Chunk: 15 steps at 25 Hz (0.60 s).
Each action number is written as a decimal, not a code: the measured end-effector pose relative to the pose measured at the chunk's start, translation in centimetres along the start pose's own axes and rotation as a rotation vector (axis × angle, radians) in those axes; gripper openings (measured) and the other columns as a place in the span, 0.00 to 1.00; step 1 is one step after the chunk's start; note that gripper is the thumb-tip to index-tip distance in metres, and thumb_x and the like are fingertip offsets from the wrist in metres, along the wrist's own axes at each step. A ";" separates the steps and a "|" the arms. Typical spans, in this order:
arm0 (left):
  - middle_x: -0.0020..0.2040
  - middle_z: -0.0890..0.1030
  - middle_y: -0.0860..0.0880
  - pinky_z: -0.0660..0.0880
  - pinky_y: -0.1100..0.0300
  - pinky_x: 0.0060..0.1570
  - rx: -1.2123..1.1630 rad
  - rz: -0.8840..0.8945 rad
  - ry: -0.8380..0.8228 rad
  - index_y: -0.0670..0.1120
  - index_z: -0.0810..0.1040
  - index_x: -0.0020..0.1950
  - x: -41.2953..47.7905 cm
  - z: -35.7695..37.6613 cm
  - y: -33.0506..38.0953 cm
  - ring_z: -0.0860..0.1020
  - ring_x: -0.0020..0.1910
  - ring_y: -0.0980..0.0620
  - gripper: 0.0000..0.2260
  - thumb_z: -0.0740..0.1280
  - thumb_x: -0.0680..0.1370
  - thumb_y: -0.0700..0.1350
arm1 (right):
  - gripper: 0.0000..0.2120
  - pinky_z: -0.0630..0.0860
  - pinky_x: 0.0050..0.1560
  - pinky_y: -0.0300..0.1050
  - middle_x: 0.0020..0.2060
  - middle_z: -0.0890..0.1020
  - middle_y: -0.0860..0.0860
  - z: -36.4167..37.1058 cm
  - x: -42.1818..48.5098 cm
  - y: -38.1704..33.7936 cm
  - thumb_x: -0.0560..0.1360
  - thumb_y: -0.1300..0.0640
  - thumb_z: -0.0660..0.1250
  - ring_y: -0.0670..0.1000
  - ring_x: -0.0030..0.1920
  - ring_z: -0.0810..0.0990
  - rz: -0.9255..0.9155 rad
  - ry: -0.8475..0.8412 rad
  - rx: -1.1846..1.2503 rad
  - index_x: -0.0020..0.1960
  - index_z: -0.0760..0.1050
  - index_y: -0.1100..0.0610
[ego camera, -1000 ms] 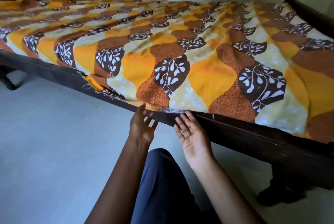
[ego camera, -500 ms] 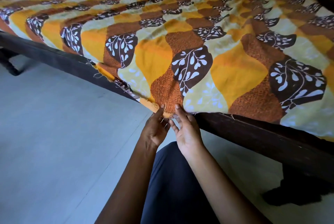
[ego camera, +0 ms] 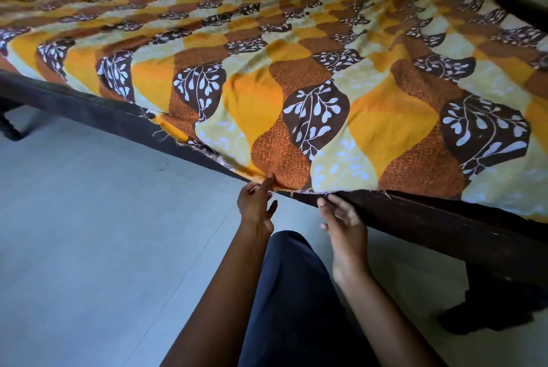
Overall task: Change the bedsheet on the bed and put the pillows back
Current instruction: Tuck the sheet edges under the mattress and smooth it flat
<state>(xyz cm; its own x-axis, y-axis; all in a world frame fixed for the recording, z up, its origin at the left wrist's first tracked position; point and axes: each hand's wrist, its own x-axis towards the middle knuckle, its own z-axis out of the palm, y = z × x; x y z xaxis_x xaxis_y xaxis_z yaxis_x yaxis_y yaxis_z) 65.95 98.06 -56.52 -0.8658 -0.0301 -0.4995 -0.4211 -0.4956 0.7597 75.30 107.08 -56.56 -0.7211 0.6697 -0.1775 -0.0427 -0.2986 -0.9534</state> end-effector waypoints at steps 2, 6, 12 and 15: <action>0.36 0.68 0.49 0.67 0.58 0.33 0.099 0.102 0.201 0.47 0.67 0.48 -1.3 -0.5 -0.8 0.67 0.31 0.52 0.19 0.75 0.69 0.47 | 0.04 0.73 0.36 0.34 0.36 0.79 0.47 -1.2 -1.1 -1.0 0.72 0.60 0.68 0.38 0.31 0.77 -0.063 0.039 0.091 0.45 0.75 0.53; 0.28 0.65 0.52 0.63 0.64 0.27 -0.099 0.227 -0.048 0.47 0.69 0.39 -5.9 0.6 -0.1 0.65 0.23 0.57 0.08 0.64 0.78 0.44 | 0.10 0.80 0.44 0.35 0.46 0.81 0.51 -0.8 -1.1 -4.6 0.78 0.60 0.60 0.43 0.44 0.81 0.094 -0.065 0.470 0.58 0.73 0.58; 0.53 0.78 0.42 0.75 0.58 0.54 -0.265 0.005 -0.299 0.41 0.72 0.59 -6.9 2.4 2.2 0.79 0.50 0.49 0.13 0.56 0.81 0.48 | 0.08 0.77 0.53 0.40 0.49 0.79 0.54 -0.8 0.6 -6.9 0.79 0.62 0.56 0.49 0.53 0.78 0.170 -0.026 0.668 0.54 0.72 0.63; 0.63 0.75 0.38 0.71 0.54 0.62 -0.350 -0.103 -0.347 0.37 0.68 0.67 -6.9 2.6 2.2 0.75 0.61 0.43 0.22 0.55 0.81 0.53 | 0.08 0.76 0.54 0.42 0.49 0.79 0.54 -0.6 1.4 -7.3 0.79 0.60 0.56 0.49 0.55 0.77 0.208 -0.095 0.689 0.49 0.73 0.60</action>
<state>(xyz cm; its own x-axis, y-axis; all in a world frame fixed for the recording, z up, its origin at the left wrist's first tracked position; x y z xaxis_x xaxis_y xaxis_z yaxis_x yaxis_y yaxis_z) 70.32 99.44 -50.28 -0.8884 0.2951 -0.3516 -0.4445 -0.7441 0.4988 75.06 110.63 -50.02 -0.8173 0.4999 -0.2865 -0.3014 -0.7947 -0.5268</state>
